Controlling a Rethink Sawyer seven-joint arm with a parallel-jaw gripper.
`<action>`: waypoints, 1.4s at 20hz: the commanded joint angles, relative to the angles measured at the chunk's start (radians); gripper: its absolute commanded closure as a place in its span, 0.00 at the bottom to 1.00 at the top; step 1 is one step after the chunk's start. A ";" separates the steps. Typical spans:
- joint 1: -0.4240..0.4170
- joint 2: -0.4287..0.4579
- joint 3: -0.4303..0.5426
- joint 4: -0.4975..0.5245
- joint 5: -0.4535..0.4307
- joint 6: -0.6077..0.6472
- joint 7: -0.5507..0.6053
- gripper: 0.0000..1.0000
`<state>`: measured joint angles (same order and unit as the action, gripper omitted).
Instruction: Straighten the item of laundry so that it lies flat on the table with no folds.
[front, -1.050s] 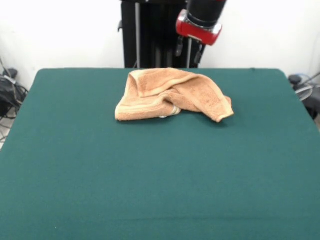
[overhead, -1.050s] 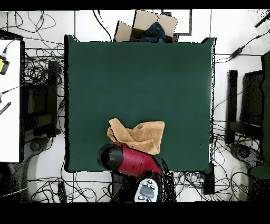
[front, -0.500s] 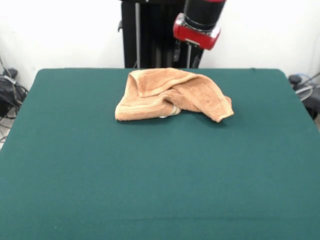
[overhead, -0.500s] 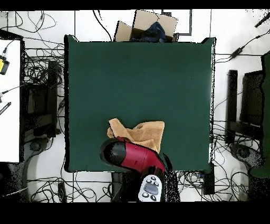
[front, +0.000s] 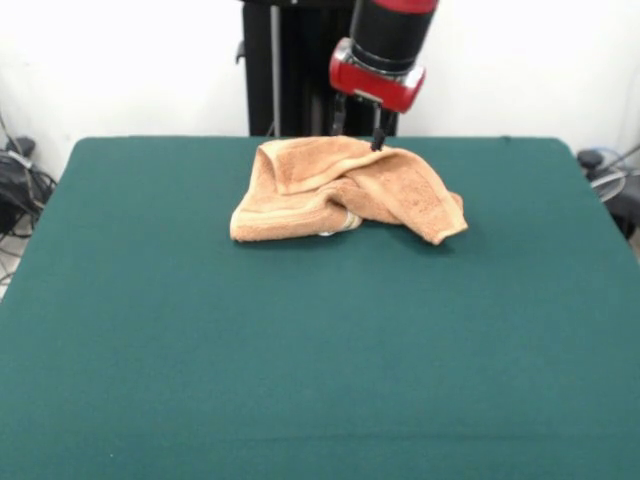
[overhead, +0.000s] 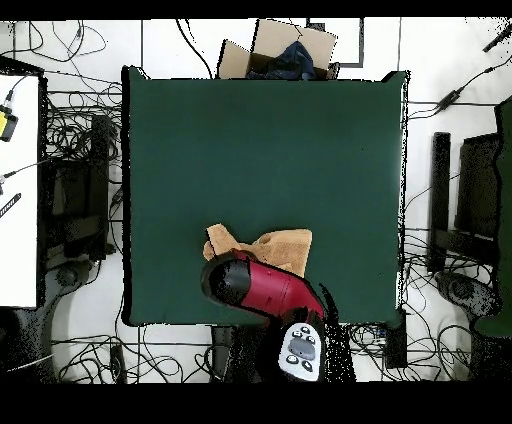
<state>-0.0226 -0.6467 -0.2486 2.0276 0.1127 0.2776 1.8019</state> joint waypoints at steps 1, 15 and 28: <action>-0.035 0.058 0.143 -0.103 -0.046 -0.067 0.062 0.00; -0.038 0.104 0.153 -0.156 -0.071 -0.065 0.080 0.00; -0.035 0.164 0.145 -0.135 -0.076 -0.181 0.125 0.00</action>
<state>-0.0558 -0.5474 -0.2063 1.9163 0.0744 0.1796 1.8019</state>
